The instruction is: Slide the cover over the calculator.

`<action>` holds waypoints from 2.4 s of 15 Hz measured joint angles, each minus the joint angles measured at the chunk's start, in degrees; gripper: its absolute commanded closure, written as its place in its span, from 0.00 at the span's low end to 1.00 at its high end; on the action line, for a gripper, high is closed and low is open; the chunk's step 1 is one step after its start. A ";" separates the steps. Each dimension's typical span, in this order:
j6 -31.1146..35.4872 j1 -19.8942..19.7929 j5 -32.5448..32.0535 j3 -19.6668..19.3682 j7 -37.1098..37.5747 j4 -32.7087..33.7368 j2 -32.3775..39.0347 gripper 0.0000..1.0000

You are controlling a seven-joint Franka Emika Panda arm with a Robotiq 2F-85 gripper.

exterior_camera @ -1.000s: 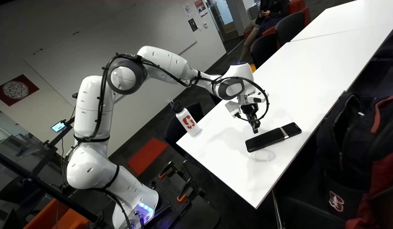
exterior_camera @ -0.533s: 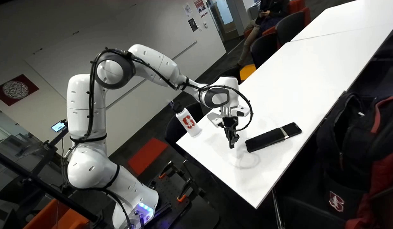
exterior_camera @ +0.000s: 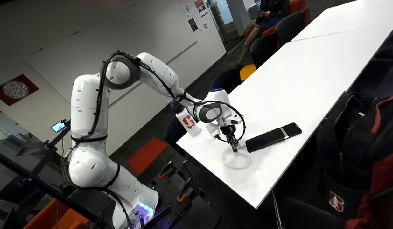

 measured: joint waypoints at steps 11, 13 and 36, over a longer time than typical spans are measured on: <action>7.46 -0.57 3.79 -2.73 2.09 -0.36 1.09 1.00; 7.46 -0.84 4.13 -2.80 2.13 -0.05 1.17 1.00; 7.37 -4.07 8.90 -3.52 4.48 5.73 2.65 1.00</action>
